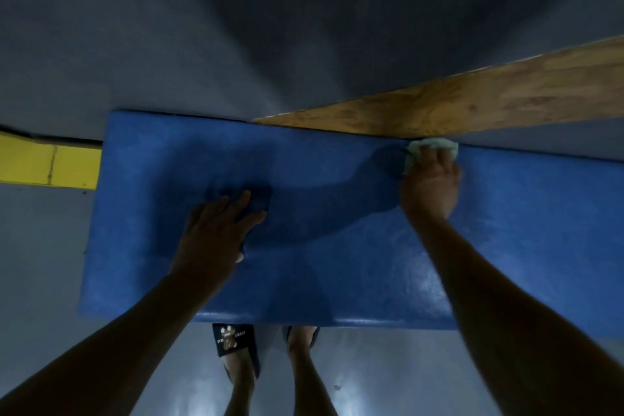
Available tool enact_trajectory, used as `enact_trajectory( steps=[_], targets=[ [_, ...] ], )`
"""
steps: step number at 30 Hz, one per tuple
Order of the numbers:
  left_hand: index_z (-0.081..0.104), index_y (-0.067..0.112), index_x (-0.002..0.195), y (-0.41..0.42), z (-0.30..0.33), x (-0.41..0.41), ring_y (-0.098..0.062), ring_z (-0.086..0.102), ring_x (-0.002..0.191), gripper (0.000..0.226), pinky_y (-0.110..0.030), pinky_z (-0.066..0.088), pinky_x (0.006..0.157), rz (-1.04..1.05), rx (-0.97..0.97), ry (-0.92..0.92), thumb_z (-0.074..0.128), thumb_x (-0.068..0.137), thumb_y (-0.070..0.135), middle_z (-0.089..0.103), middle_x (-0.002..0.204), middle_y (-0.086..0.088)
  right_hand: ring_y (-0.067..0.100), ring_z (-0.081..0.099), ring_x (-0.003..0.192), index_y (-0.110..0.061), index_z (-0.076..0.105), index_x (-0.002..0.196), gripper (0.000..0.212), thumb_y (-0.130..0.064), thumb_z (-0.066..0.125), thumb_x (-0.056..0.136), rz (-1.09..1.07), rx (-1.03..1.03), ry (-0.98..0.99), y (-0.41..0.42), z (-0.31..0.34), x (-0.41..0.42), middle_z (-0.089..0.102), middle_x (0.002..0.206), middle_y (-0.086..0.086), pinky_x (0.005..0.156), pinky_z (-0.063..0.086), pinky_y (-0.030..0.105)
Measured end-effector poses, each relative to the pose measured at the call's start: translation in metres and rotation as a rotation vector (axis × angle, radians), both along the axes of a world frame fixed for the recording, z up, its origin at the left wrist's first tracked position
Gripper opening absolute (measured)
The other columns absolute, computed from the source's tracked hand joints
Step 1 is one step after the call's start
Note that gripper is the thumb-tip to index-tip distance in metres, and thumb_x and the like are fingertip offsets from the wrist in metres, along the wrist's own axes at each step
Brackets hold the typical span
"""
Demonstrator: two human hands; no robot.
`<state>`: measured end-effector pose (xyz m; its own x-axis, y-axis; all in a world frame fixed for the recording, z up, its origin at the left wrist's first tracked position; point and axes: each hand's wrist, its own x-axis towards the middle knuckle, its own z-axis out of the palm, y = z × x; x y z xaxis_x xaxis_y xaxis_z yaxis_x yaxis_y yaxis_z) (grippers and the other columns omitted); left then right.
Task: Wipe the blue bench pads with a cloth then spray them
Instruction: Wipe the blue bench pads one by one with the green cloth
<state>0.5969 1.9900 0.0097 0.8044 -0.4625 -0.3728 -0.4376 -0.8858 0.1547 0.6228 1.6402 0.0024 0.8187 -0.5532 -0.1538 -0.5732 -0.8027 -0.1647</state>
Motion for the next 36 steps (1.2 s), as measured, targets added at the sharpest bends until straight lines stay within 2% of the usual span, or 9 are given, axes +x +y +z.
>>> enact_trajectory(
  steps=[2,5,9,14,19,21,25,29,36],
  targets=[
    [0.064,0.027,0.123,-0.001,0.0,-0.001,-0.041,0.059,0.114,0.097,-0.055,0.046,0.09,0.009,0.0,0.006,0.098,0.032,0.019,0.057,0.139,-0.009,0.041,0.047,0.118,-0.011,0.06,0.128,0.039,-0.018,0.05,0.091,0.06,0.029,-0.007,0.052,-0.004,0.012,0.055,0.133,0.018,0.097,0.043,0.045],
    [0.062,0.028,0.123,-0.002,0.0,-0.002,-0.041,0.059,0.115,0.098,-0.056,0.046,0.089,0.02,0.016,0.03,0.098,0.032,0.019,0.057,0.139,-0.009,0.037,0.05,0.117,-0.017,0.062,0.125,0.042,-0.02,0.048,0.086,0.426,0.102,-0.083,0.115,-0.008,0.023,0.059,0.126,0.01,0.094,0.048,0.046],
    [0.061,0.031,0.124,0.0,0.0,-0.001,-0.04,0.059,0.117,0.1,-0.056,0.047,0.091,0.021,0.035,0.038,0.099,0.033,0.02,0.056,0.14,-0.007,0.032,0.047,0.13,-0.026,0.056,0.135,0.05,-0.018,0.058,0.085,0.83,0.114,-0.021,0.067,-0.004,0.022,0.052,0.14,0.001,0.098,0.048,0.043],
    [0.063,0.031,0.124,-0.002,-0.002,-0.001,-0.04,0.059,0.118,0.101,-0.056,0.047,0.091,0.024,0.038,0.057,0.099,0.031,0.02,0.056,0.141,-0.006,0.035,0.048,0.118,-0.019,0.059,0.126,0.046,-0.032,0.036,0.088,0.351,0.046,-0.048,-0.046,0.001,-0.012,0.054,0.133,0.008,0.09,0.05,0.047],
    [0.057,0.032,0.125,-0.001,-0.006,-0.004,-0.041,0.058,0.117,0.105,-0.055,0.046,0.09,0.033,0.012,0.063,0.099,0.029,0.018,0.055,0.142,-0.006,0.045,0.043,0.129,-0.003,0.059,0.128,0.054,-0.029,0.038,0.085,-0.017,0.018,-0.059,0.018,-0.007,0.0,0.052,0.137,0.025,0.108,0.037,0.051],
    [0.06,0.031,0.125,-0.001,-0.005,-0.005,-0.041,0.057,0.119,0.102,-0.056,0.046,0.091,0.027,0.011,0.067,0.098,0.032,0.019,0.054,0.143,-0.006,0.044,0.044,0.13,-0.008,0.06,0.13,0.045,-0.018,0.053,0.087,0.026,0.093,-0.063,0.073,-0.011,0.01,0.052,0.138,0.023,0.106,0.039,0.055],
    [0.053,0.036,0.126,0.002,-0.005,-0.002,-0.039,0.057,0.119,0.105,-0.055,0.047,0.092,0.032,0.026,0.098,0.098,0.032,0.022,0.053,0.144,-0.004,0.035,0.047,0.125,-0.017,0.061,0.127,0.051,-0.027,0.04,0.082,0.514,0.255,-0.077,0.159,-0.007,0.031,0.056,0.131,0.007,0.106,0.039,0.051],
    [0.061,0.032,0.126,0.006,-0.004,-0.001,-0.04,0.058,0.117,0.1,-0.055,0.046,0.092,0.005,0.022,0.071,0.098,0.034,0.021,0.054,0.143,-0.006,0.038,0.04,0.137,-0.023,0.051,0.141,0.057,-0.015,0.051,0.085,0.877,0.223,-0.028,0.105,-0.014,0.029,0.046,0.148,0.004,0.109,0.041,0.048],
    [0.058,0.034,0.127,0.005,-0.005,-0.004,-0.037,0.056,0.119,0.102,-0.056,0.044,0.096,0.029,0.005,0.121,0.098,0.034,0.023,0.054,0.143,-0.004,0.033,0.031,0.141,-0.023,0.043,0.146,0.052,-0.019,0.054,0.095,0.331,0.128,-0.003,-0.009,-0.001,-0.024,0.035,0.153,0.008,0.106,0.042,0.052]
  ],
)
